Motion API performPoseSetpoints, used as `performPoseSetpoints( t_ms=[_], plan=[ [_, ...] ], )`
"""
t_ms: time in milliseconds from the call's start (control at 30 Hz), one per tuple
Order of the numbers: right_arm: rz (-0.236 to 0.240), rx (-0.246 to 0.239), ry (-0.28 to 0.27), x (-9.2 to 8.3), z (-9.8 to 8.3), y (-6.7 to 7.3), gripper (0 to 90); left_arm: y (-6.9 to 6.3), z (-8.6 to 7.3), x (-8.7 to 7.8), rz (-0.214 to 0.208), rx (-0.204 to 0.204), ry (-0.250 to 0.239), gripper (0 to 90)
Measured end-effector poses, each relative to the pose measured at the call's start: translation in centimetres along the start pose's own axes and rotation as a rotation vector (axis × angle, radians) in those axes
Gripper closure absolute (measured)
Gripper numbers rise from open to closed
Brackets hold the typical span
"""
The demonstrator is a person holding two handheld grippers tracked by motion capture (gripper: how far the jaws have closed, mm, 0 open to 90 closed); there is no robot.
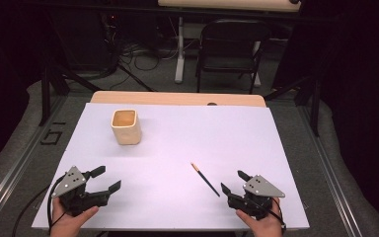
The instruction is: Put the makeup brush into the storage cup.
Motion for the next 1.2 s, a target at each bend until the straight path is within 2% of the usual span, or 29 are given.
performPoseSetpoints(
  t_ms=[200, 433, 500, 667, 767, 967, 1133, 1200],
  plan=[
    [-0.007, -0.007, 0.071, 0.1, 0.2, 0.3, 33.5, -0.1, 0.0, 0.1, -0.013, -0.014, 0.02, 25.6],
    [-0.008, -0.034, 0.147, 0.4, 0.9, 0.9, 33.7, -0.3, 0.2, 0.1, -0.008, 0.004, 0.05, 27.9],
    [0.007, -0.03, 0.172, 0.5, 1.1, 1.0, 34.2, -0.2, 0.2, 0.2, -0.003, 0.008, 0.066, 28.9],
    [0.01, -0.065, 0.231, 0.7, 1.7, 1.1, 34.5, 0.1, 0.4, 0.2, 0.001, -0.005, 0.087, 29.1],
    [0.043, -0.032, 0.276, 0.9, 2.2, 0.7, 35.8, 0.4, 0.6, 0.2, 0.003, -0.014, 0.104, 25.8],
    [0.054, -0.02, 0.309, 1.1, 2.8, 0.0, 36.2, 0.7, 0.9, 0.4, -0.003, -0.048, 0.143, 23.5],
    [0.061, -0.006, 0.344, 1.5, 3.1, -0.5, 35.3, 0.6, 1.0, 0.5, 0.002, -0.03, 0.177, 23.5],
    [0.065, -0.005, 0.361, 1.6, 3.2, -0.6, 35.1, 0.6, 1.1, 0.7, 0.0, -0.034, 0.177, 23.3]
  ],
)
Point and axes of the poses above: each handheld gripper's, and its own axes: x roughly forward along the jaws, z roughly out of its top, y roughly to its left, the point moved 1 cm from there along x, roughly forward along the jaws, and after that the axes turned 4 degrees about x, right-handed, at the moved point
